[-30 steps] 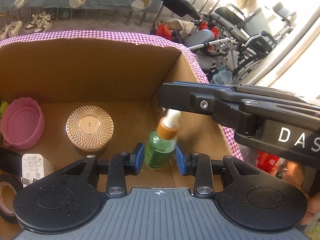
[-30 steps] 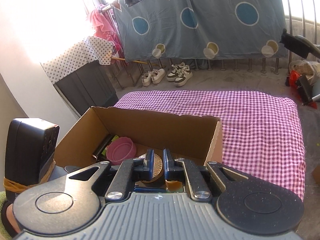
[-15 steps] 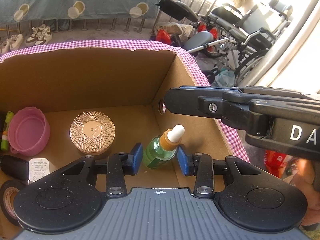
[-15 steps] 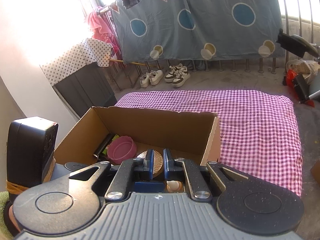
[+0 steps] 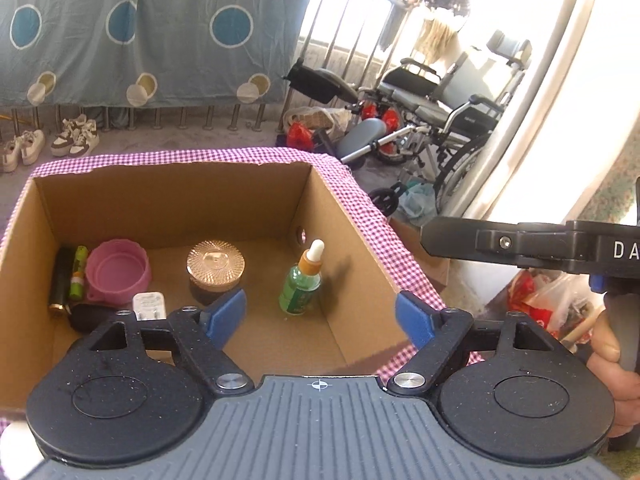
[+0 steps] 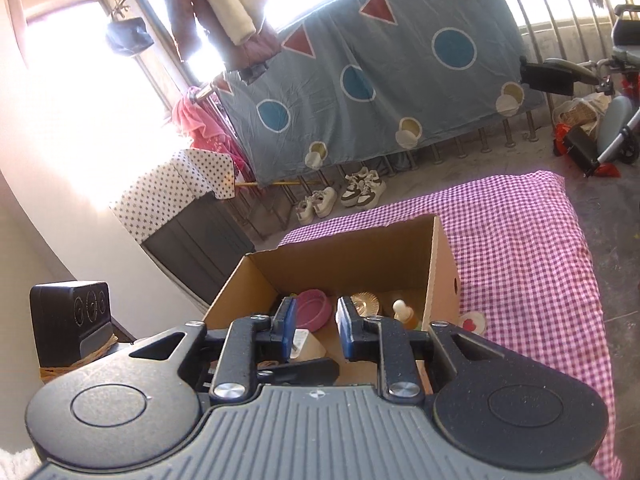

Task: Organize rigid objects
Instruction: 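Open the right gripper to release the dropper bottle and withdraw, then lower the right gripper onto the white supplement bottle and close on it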

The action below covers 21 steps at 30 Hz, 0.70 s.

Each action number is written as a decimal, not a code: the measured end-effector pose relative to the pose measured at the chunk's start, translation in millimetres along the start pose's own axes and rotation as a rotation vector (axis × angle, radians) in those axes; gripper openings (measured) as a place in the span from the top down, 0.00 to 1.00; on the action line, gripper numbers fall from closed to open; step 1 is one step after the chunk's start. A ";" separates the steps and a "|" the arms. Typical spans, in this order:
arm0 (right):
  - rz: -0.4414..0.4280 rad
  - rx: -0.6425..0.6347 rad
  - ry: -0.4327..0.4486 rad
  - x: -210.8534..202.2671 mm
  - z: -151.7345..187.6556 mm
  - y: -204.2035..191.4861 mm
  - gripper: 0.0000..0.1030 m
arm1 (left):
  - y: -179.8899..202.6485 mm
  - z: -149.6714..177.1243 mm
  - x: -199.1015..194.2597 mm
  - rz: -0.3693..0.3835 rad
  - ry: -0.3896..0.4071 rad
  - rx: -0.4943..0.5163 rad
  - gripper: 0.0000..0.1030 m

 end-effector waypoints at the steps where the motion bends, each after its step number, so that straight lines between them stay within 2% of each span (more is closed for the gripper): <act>1: 0.001 0.007 0.007 -7.6 6.0 -4.2 0.63 | -0.5 1.9 -12.1 0.006 0.015 0.005 0.14; 3: 0.013 0.030 0.027 -22.2 19.5 -11.2 0.50 | -4.3 7.9 -33.1 -0.002 0.028 0.008 0.09; 5: 0.019 0.061 0.040 -32.8 33.8 -17.0 0.46 | -9.4 15.2 -49.8 -0.010 0.031 0.008 0.06; 11: -0.005 0.177 0.029 -40.8 72.5 -31.3 0.38 | -30.2 33.5 -92.8 -0.083 0.060 0.007 0.02; 15: -0.019 0.178 -0.027 -30.4 87.7 -45.9 0.36 | -38.7 41.7 -106.9 -0.101 0.074 0.008 0.00; 21: -0.048 0.169 -0.062 -16.2 96.8 -65.9 0.31 | -55.5 57.5 -120.6 -0.177 0.077 0.047 0.00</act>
Point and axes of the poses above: each gripper's, at about its wrist camera, not at the fingertips, and x roughly the way its jaws point, y to its right, z to its underside, the point moved 6 cm from there along x, roughly the way its jaws point, and after that the axes turned 13 degrees about y, right-handed, at the moved point
